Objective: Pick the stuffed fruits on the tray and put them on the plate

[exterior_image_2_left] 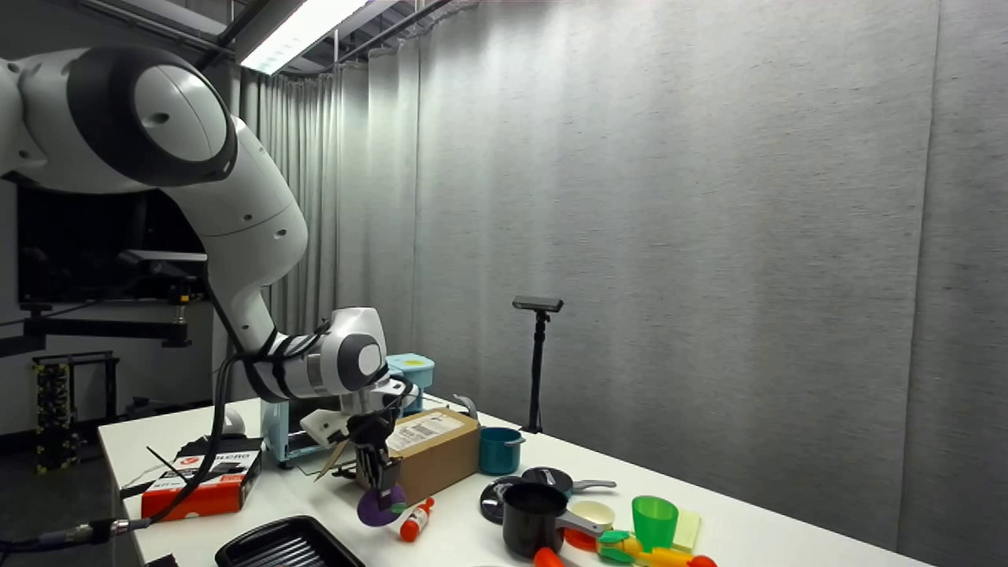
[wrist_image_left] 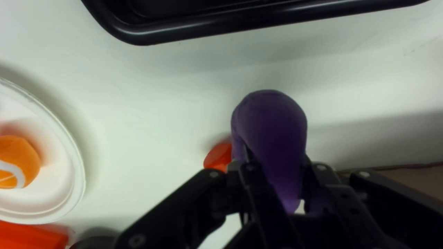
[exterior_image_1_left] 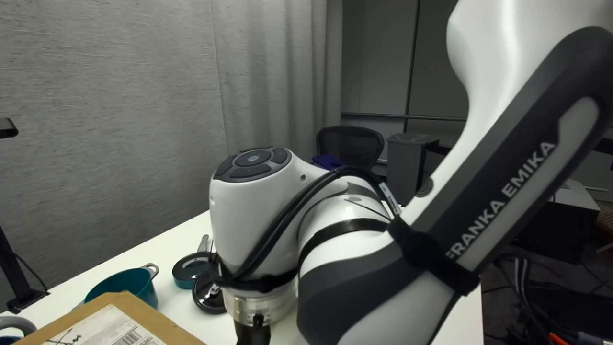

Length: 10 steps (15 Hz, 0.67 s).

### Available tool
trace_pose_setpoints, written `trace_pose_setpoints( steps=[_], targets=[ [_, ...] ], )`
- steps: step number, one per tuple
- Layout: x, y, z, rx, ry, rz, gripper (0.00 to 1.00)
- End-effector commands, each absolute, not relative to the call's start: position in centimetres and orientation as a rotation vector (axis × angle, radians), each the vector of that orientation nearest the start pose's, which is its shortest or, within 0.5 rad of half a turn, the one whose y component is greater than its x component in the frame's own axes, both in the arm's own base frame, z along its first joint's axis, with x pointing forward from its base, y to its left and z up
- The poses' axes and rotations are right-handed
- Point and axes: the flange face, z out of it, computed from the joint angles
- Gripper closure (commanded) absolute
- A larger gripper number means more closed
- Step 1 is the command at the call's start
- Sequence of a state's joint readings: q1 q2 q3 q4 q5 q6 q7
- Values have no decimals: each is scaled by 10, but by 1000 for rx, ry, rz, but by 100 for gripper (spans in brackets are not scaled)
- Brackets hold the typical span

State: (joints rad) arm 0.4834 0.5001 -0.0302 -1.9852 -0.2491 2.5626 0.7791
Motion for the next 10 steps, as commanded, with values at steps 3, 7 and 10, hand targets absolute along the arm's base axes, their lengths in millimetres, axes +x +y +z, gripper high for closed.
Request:
trace_pose_setpoints(
  steps=[3,7,10],
  targets=[
    [550,284,205,-3242,176,-248,96],
    [560,270,199,-3241,301,-228,95],
    [572,248,205,-3226,440,-266,95]
  ],
)
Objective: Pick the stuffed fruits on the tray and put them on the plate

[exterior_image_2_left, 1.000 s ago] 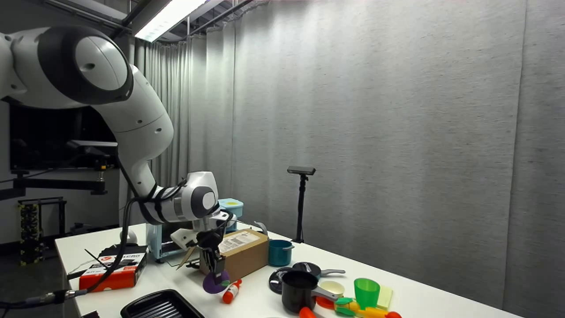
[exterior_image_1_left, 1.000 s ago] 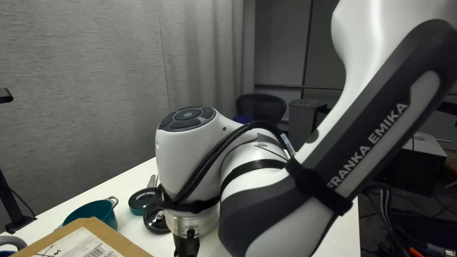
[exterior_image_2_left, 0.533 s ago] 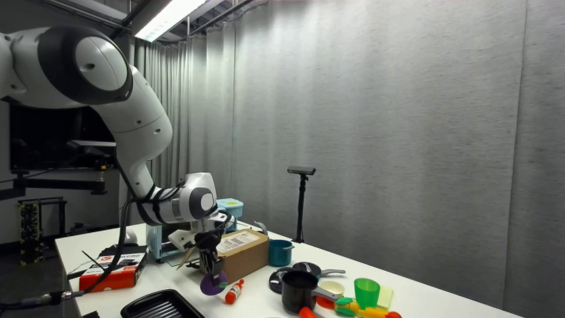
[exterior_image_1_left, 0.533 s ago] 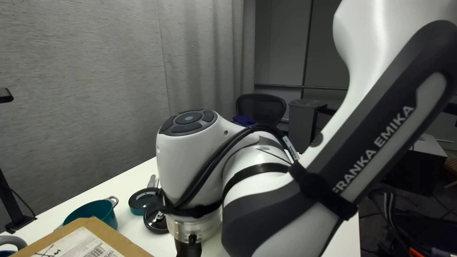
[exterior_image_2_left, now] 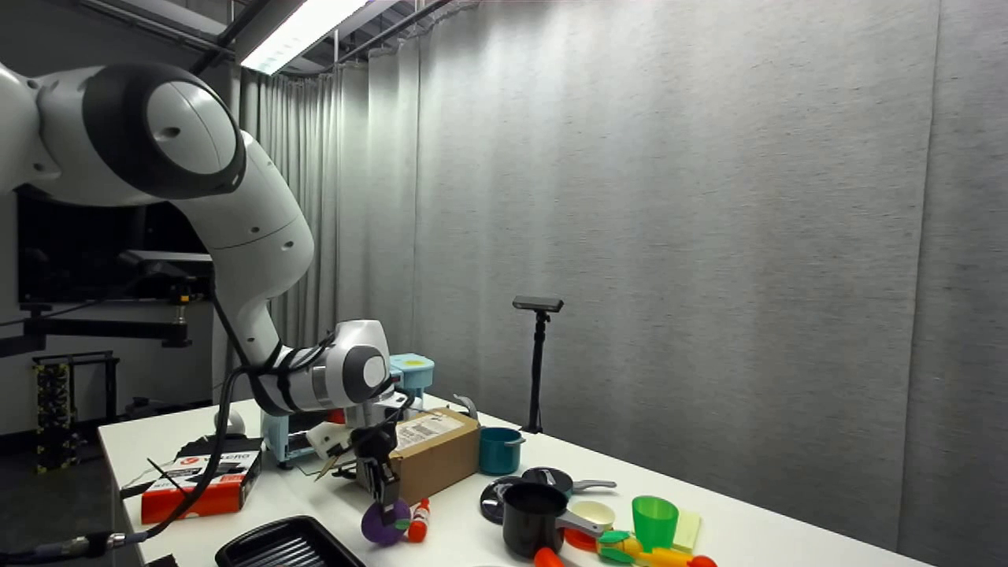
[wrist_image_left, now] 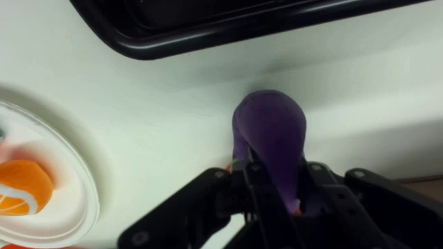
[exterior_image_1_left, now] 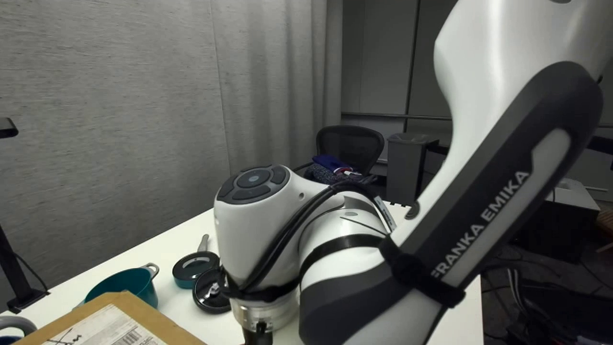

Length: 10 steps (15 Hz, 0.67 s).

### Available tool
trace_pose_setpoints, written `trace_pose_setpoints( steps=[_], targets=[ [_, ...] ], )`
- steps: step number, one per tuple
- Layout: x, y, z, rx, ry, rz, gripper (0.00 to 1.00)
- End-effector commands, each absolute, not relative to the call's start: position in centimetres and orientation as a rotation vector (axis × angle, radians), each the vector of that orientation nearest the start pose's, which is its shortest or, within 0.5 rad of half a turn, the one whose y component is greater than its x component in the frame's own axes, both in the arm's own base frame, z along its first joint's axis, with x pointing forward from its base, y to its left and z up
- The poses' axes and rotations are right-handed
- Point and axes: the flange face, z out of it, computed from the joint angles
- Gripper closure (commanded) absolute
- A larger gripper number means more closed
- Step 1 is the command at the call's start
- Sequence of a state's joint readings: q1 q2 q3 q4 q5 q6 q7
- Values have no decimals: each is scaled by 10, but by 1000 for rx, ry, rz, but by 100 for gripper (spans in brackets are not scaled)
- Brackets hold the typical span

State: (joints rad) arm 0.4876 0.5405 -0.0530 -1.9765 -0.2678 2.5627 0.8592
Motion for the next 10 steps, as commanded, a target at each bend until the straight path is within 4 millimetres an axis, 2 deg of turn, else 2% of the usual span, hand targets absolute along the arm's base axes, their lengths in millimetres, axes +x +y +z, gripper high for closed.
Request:
trace_pose_setpoints(
  steps=[1,6,10],
  targets=[
    [577,241,211,-3220,487,-287,95],
    [597,199,230,-3171,741,-360,95],
    [603,156,240,-3112,993,-362,95]
  ],
)
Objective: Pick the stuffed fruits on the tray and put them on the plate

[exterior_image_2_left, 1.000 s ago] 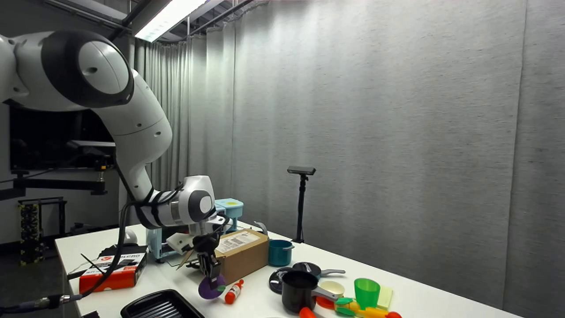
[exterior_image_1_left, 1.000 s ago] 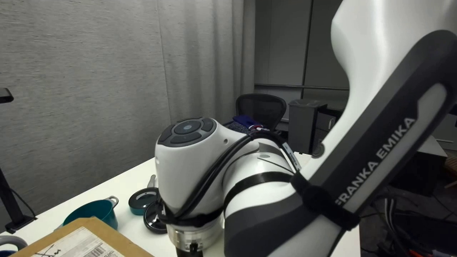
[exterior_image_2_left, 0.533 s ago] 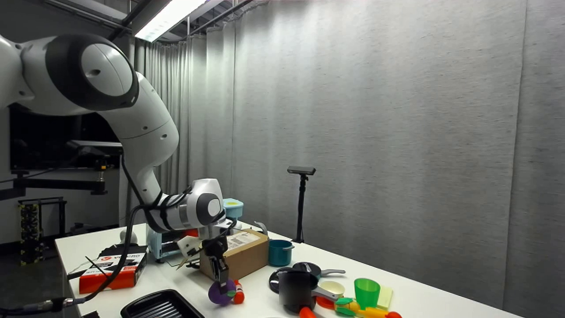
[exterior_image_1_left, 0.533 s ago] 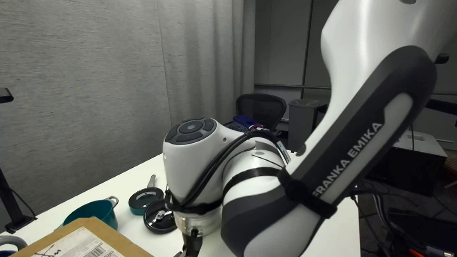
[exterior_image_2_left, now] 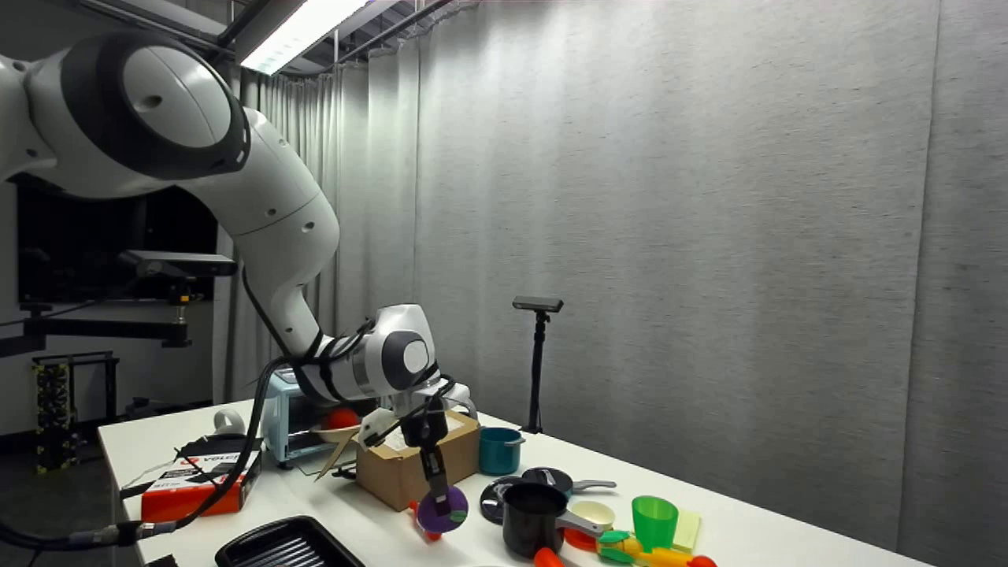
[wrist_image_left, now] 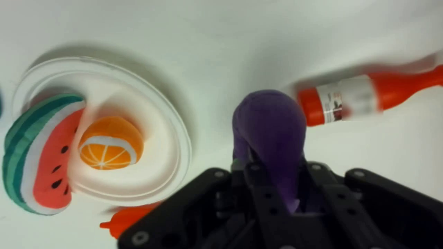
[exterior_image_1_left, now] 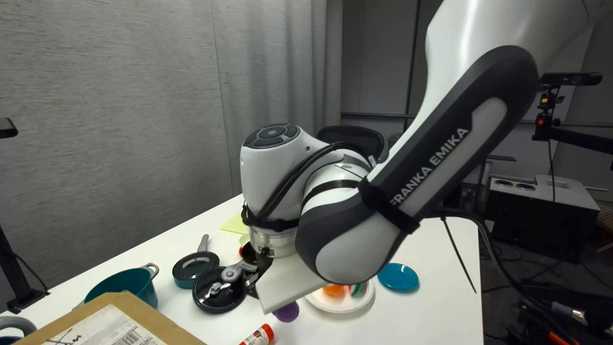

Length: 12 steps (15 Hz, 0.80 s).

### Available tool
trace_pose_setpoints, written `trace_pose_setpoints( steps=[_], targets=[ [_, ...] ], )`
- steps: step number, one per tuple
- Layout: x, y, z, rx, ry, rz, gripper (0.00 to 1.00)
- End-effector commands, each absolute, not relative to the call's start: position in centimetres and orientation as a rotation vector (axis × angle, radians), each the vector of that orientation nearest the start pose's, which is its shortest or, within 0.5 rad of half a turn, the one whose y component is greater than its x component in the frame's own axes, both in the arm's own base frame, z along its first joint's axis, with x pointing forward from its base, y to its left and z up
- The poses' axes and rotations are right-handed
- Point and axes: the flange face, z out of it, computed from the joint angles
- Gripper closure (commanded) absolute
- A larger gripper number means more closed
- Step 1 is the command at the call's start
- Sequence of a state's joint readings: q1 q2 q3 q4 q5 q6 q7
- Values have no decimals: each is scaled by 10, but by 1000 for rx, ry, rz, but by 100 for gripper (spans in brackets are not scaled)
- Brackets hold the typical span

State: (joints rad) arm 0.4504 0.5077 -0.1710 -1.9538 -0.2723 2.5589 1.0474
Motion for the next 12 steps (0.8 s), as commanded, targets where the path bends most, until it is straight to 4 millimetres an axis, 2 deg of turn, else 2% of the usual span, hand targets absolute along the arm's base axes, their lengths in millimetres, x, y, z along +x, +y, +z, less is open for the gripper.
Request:
trace_pose_setpoints(
  steps=[1,4,8,12],
  targets=[
    [602,145,239,-3097,1046,-345,95],
    [595,114,233,-3071,1149,-238,95],
    [575,74,215,-3011,1259,-56,95],
    [567,56,205,-2970,1327,-16,95]
  ],
)
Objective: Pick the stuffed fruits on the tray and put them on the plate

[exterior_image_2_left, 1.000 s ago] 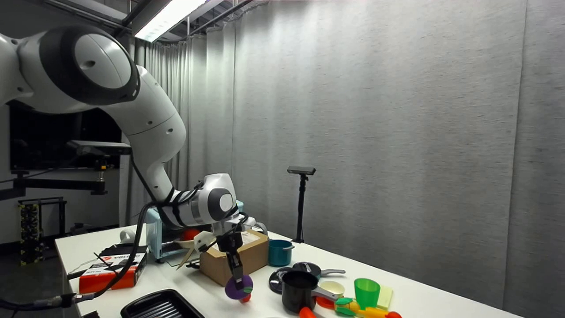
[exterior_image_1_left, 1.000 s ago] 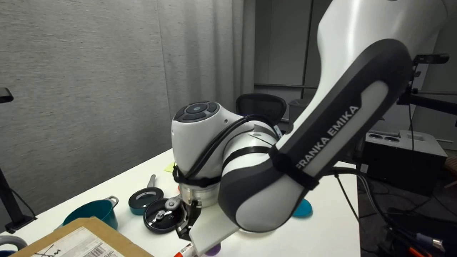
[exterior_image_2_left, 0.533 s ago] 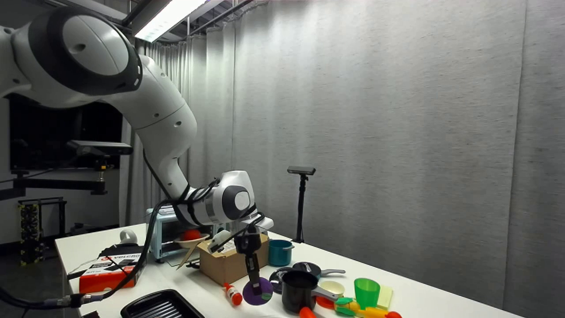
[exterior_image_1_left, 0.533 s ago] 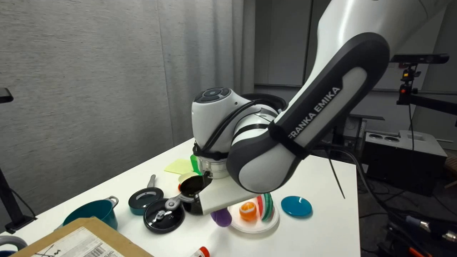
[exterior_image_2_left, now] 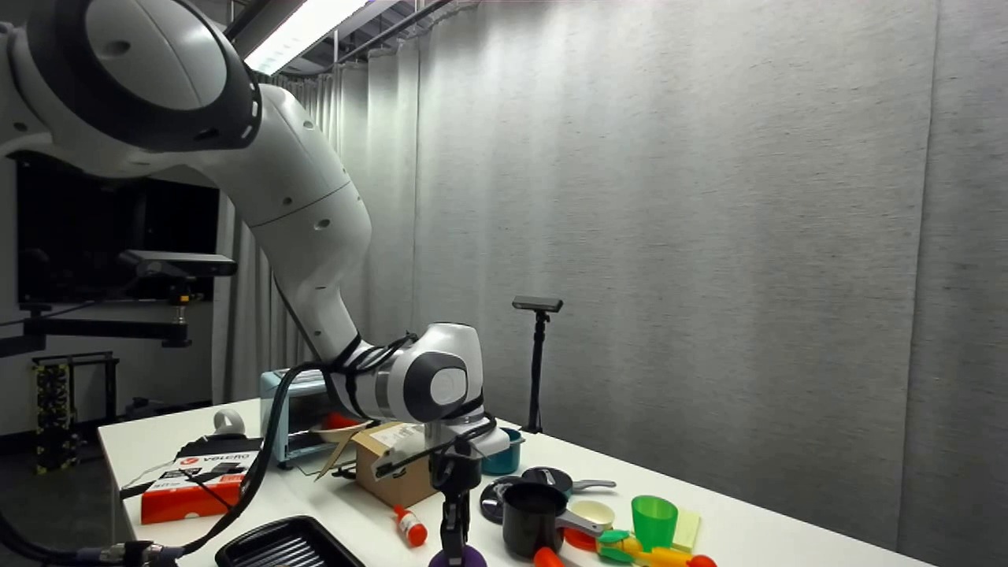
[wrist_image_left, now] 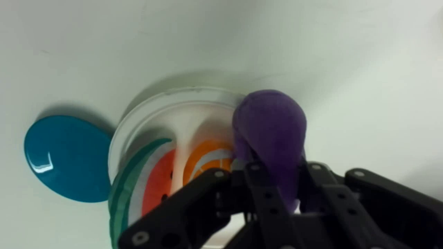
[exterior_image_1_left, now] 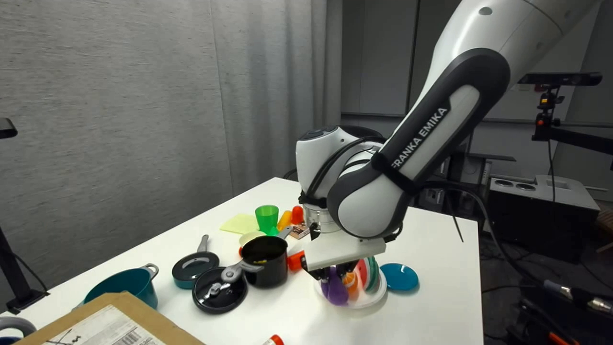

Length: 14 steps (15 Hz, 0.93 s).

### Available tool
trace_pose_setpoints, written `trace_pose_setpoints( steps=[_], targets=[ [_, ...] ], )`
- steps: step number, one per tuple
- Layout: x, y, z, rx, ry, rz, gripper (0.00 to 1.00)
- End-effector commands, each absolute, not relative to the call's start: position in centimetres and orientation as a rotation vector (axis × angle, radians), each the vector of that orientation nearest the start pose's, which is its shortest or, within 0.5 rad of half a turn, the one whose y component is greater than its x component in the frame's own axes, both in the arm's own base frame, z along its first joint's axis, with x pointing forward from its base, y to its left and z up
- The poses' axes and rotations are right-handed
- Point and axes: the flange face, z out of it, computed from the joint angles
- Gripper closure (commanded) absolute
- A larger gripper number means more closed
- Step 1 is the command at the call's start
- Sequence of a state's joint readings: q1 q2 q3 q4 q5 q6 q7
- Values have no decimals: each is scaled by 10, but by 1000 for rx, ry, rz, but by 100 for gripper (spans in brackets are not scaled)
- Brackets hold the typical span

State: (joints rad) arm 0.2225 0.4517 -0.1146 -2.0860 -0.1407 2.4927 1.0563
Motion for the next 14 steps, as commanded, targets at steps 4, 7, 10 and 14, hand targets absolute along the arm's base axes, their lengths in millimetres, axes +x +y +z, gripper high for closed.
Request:
trace_pose_setpoints(
  steps=[4,7,10,14],
  targets=[
    [568,56,214,-2959,1331,-76,95],
    [569,61,231,-2926,1314,-195,95],
    [566,58,241,-2881,1324,-255,95],
    [554,41,249,-2779,1433,-303,95]
  ],
)
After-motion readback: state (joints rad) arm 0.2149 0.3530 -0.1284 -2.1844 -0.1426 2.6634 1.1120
